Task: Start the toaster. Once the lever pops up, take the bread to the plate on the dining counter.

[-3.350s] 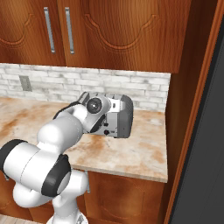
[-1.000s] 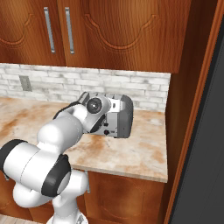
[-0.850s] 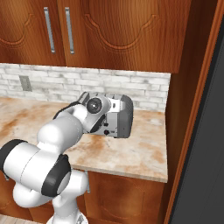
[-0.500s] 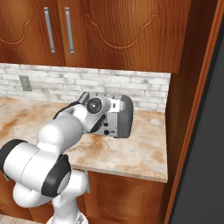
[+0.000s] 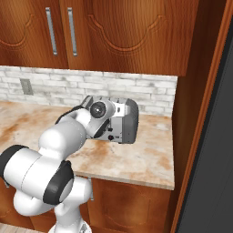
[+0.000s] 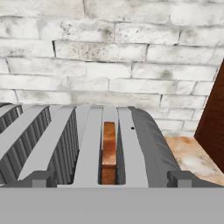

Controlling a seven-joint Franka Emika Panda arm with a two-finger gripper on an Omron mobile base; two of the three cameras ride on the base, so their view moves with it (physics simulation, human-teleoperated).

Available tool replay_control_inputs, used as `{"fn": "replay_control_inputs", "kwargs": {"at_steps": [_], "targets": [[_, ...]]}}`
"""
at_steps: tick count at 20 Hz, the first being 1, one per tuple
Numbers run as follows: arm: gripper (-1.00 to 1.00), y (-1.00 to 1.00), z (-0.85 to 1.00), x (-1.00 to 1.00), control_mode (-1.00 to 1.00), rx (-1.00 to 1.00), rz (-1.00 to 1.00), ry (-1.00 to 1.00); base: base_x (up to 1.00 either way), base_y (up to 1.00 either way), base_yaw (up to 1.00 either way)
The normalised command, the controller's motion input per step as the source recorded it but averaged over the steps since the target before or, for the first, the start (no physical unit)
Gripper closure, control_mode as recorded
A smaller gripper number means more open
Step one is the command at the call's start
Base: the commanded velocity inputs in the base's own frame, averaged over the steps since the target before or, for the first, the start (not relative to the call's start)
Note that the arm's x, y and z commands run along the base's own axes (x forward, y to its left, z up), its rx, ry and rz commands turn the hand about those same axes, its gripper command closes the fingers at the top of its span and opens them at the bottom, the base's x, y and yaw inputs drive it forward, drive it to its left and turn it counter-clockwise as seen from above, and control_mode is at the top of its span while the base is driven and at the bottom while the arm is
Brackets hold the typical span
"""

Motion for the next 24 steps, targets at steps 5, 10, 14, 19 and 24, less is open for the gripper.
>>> {"fn": "replay_control_inputs", "kwargs": {"at_steps": [5, 10, 14, 19, 24], "targets": [[-1.0, 0.0, 0.0, 0.0, -1.0, 0.0, 0.0, 0.0, 0.0, 0.0, 0.0], [-1.0, 0.0, 0.0, 0.0, -1.0, 0.0, 0.0, 0.0, 0.0, 0.0, 0.0], [-1.0, 0.0, 0.0, 0.0, -1.0, 0.0, 0.0, 0.0, 0.0, 0.0, 0.0], [-1.0, 0.0, 0.0, 0.0, -1.0, 0.0, 0.0, 0.0, 0.0, 0.0, 0.0], [-1.0, 0.0, 0.0, 0.0, -1.0, 0.0, 0.0, 0.0, 0.0, 0.0, 0.0]]}}
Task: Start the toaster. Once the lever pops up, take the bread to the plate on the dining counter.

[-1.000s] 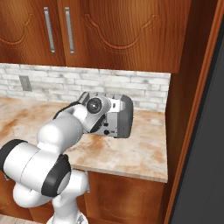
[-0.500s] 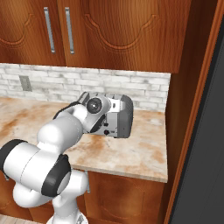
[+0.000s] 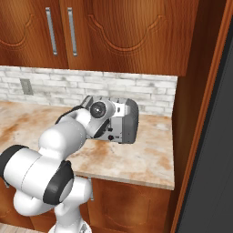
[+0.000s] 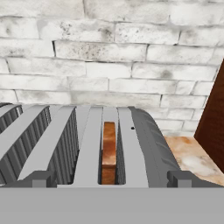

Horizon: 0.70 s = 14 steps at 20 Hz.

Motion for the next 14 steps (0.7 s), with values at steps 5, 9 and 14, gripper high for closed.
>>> {"fn": "replay_control_inputs", "kwargs": {"at_steps": [5, 9, 14], "targets": [[-1.0, 0.0, 0.0, 0.0, -1.0, 0.0, 0.0, 0.0, 0.0, 0.0, 0.0], [-1.0, 0.0, 0.0, 0.0, -1.0, 0.0, 0.0, 0.0, 0.0, 0.0, 0.0], [-1.0, 0.0, 0.0, 0.0, -1.0, 0.0, 0.0, 0.0, 0.0, 0.0, 0.0]]}}
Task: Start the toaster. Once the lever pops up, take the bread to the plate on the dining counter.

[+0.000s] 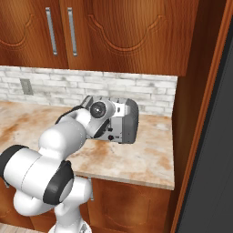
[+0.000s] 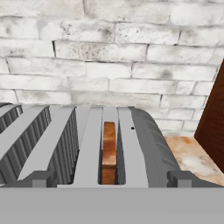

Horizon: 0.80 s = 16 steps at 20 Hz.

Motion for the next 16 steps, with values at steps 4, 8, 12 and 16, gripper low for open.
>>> {"fn": "replay_control_inputs", "kwargs": {"at_steps": [4, 8, 12, 16], "targets": [[-1.0, 0.0, 0.0, 0.0, -1.0, 0.0, 0.0, 0.0, 0.0, 0.0, 0.0], [-1.0, 0.0, 0.0, 0.0, -1.0, 0.0, 0.0, 0.0, 0.0, 0.0, 0.0], [-1.0, 0.0, 0.0, 0.0, -1.0, 0.0, 0.0, 0.0, 0.0, 0.0, 0.0], [-1.0, 0.0, 0.0, 0.0, -1.0, 0.0, 0.0, 0.0, 0.0, 0.0, 0.0]]}}
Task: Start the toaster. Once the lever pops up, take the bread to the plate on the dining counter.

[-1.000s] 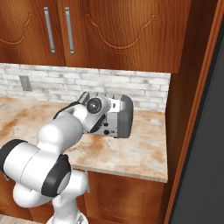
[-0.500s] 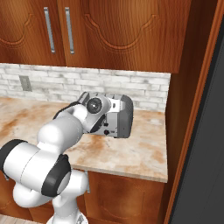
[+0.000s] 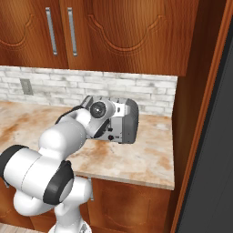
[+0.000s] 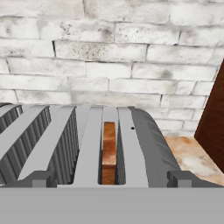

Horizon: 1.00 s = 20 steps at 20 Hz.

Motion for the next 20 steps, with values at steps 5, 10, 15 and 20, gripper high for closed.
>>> {"fn": "replay_control_inputs", "kwargs": {"at_steps": [5, 10, 15, 20], "targets": [[-1.0, 0.0, 0.0, 0.0, -1.0, 0.0, 0.0, 0.0, 0.0, 0.0, 0.0], [-1.0, 0.0, 0.0, 0.0, -1.0, 0.0, 0.0, 0.0, 0.0, 0.0, 0.0], [-1.0, 0.0, 0.0, 0.0, -1.0, 0.0, 0.0, 0.0, 0.0, 0.0, 0.0], [-1.0, 0.0, 0.0, 0.0, -1.0, 0.0, 0.0, 0.0, 0.0, 0.0, 0.0]]}}
